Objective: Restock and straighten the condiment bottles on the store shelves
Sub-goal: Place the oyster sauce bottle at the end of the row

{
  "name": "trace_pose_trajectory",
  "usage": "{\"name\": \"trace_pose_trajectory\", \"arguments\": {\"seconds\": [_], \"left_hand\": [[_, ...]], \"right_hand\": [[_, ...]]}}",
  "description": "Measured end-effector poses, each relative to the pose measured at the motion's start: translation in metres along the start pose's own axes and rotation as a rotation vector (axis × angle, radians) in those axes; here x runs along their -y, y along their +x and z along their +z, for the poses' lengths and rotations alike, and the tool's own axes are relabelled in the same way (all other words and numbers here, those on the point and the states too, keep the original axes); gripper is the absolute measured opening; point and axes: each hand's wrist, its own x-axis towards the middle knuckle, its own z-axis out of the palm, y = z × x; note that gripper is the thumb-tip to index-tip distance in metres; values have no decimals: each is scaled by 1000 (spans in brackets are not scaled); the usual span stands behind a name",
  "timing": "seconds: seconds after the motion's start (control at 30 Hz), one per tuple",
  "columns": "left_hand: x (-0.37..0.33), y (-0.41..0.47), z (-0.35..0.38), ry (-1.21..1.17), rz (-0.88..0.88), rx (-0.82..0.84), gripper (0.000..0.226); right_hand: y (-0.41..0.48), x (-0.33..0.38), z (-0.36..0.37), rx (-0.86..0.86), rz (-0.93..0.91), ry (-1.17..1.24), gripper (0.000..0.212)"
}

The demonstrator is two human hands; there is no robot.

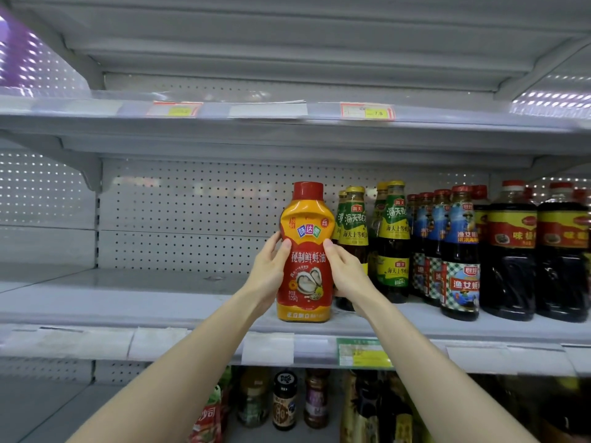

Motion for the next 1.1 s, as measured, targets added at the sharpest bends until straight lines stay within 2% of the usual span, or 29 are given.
{"name": "trace_pose_trajectory", "arguments": {"seconds": [0.13,0.37,0.53,0.8,0.93,1.1], "left_hand": [[6,-9,-5,60,12,17,50],[-4,-26,-6,92,-29,56,44],[-6,-31,-7,78,-153,99,44],[-5,-28,-8,87,-192,125,45],[-3,-25,-7,58,-201,106,29],[2,-16,-4,43,-204,82,31]], "right_hand": [[-9,-1,3,26,-45,15,47],[-21,3,1,44,-8,-30,62],[-24,-1,-1,68,37,-11,61],[-19,-2,-1,90,92,43,58],[-14,-6,2,85,105,40,59],[-8,-8,2,68,108,36,58]]}}
